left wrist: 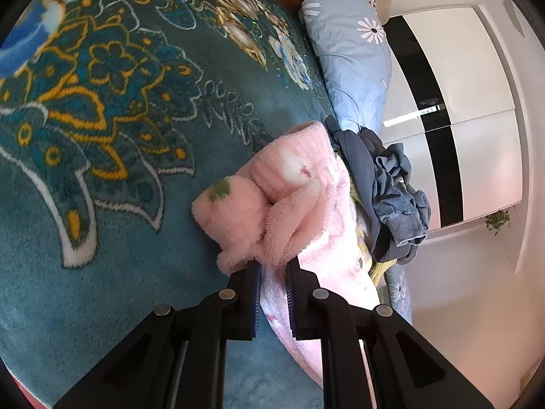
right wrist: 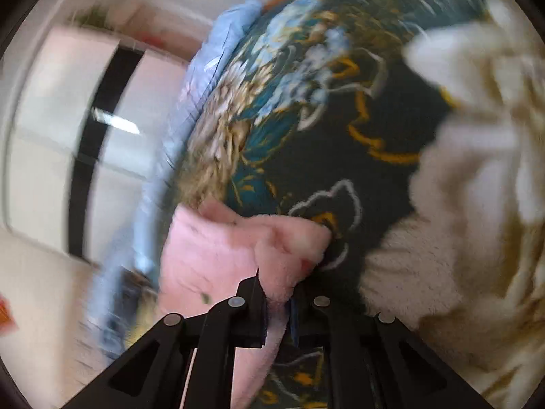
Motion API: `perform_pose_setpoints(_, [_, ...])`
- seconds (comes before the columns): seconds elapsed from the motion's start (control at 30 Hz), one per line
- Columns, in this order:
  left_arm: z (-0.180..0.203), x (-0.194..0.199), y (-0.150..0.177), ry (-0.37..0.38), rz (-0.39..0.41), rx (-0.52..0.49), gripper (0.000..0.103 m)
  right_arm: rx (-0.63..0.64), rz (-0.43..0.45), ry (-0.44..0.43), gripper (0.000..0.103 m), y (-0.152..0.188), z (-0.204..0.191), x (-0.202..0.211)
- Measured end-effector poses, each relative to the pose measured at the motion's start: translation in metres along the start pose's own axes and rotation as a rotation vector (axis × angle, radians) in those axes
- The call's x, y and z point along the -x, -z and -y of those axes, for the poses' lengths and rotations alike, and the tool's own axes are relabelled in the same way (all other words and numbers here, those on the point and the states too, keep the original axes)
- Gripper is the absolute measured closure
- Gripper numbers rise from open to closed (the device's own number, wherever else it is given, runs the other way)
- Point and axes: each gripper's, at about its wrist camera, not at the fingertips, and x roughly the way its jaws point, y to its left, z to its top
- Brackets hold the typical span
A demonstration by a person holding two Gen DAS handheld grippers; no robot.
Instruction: Fold clothes
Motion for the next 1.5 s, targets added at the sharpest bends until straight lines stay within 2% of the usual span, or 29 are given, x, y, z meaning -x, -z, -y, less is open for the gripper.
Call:
perform_pose_setpoints(0.13, [-0.001,0.002,0.001,0.006,0.0,0.005,0.091,0.075,0.026,0.061,0.091,0.005,-0.013,0.002])
perform_pose_setpoints(0.23, [-0.002,0.005,0.003,0.013,0.006,0.012,0.089,0.046,0.056,0.042,0.085,0.005,-0.01,0.011])
perform_pose_setpoints(0.27, [-0.002,0.007,0.004,0.018,0.01,0.012,0.087,0.037,0.068,0.054,0.079,0.005,-0.008,0.014])
perform_pose_setpoints(0.3, [-0.002,0.01,0.005,0.022,0.012,0.008,0.086,0.031,0.087,0.072,0.078,0.005,-0.009,0.018])
perform_pose_setpoints(0.43, [-0.005,0.027,0.003,0.031,0.019,-0.011,0.081,0.02,0.277,0.231,0.072,0.008,-0.022,0.056])
perform_pose_setpoints(0.53, [-0.007,0.044,-0.006,0.024,0.078,-0.021,0.08,0.128,0.314,0.267,0.072,0.018,-0.058,0.069])
perform_pose_setpoints(0.6, [-0.007,0.046,-0.012,0.033,0.096,-0.013,0.078,0.254,0.285,0.244,0.067,0.033,-0.097,0.063])
perform_pose_setpoints(0.67, [-0.006,0.044,-0.017,0.044,0.099,-0.001,0.072,0.376,0.219,0.188,0.052,0.055,-0.137,0.048])
perform_pose_setpoints(0.77, [-0.004,0.032,-0.024,0.028,0.089,0.013,0.069,0.538,0.035,0.067,0.045,0.109,-0.193,0.01])
perform_pose_setpoints(0.83, [-0.008,0.027,-0.031,0.039,0.087,0.055,0.066,0.653,-0.122,-0.007,0.041,0.161,-0.227,-0.024])
perform_pose_setpoints(0.9, [-0.012,0.023,-0.038,0.068,0.083,0.101,0.061,0.737,-0.248,-0.068,0.035,0.21,-0.243,-0.053])
perform_pose_setpoints(1.0, [-0.012,0.013,-0.049,0.082,0.054,0.132,0.059,0.807,-0.381,-0.137,0.034,0.267,-0.243,-0.087])
perform_pose_setpoints(1.1, [-0.018,-0.002,-0.054,0.097,0.014,0.2,0.057,0.898,-0.436,-0.119,0.028,0.296,-0.236,-0.103])
perform_pose_setpoints(1.13, [-0.02,-0.007,-0.055,0.104,0.001,0.226,0.054,0.917,-0.432,-0.119,0.025,0.299,-0.233,-0.104])
perform_pose_setpoints(1.2, [-0.023,-0.015,-0.053,0.108,-0.014,0.257,0.053,0.927,-0.431,-0.139,0.016,0.296,-0.226,-0.107])
perform_pose_setpoints(1.33, [-0.013,-0.014,-0.05,0.104,0.007,0.23,0.054,0.945,-0.407,-0.154,0.008,0.298,-0.224,-0.104])
perform_pose_setpoints(1.4, [-0.002,-0.012,-0.051,0.098,0.007,0.197,0.054,0.976,-0.403,-0.144,0.0,0.306,-0.227,-0.102])
perform_pose_setpoints(1.5, [0.017,-0.015,-0.053,0.059,0.015,0.135,0.054,1.034,-0.393,-0.135,0.0,0.318,-0.234,-0.11])
